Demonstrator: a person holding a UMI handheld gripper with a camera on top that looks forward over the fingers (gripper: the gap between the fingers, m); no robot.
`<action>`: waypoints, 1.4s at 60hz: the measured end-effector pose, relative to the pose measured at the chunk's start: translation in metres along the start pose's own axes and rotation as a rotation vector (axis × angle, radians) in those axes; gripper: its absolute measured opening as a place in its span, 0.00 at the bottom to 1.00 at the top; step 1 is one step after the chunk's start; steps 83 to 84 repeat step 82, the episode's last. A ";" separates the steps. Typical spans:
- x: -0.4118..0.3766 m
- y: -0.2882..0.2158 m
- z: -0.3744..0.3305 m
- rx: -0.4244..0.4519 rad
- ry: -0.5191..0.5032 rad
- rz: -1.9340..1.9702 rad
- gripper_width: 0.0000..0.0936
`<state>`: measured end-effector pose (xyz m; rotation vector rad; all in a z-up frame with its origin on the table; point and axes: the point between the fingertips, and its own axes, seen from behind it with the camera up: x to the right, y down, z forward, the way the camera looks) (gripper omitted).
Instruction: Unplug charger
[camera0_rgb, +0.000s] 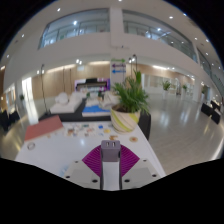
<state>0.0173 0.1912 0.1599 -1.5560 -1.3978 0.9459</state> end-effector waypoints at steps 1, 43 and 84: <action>0.008 0.007 -0.001 -0.025 0.004 -0.018 0.21; 0.099 0.090 -0.021 -0.362 0.025 -0.118 0.91; 0.086 0.070 -0.236 -0.403 0.030 -0.074 0.91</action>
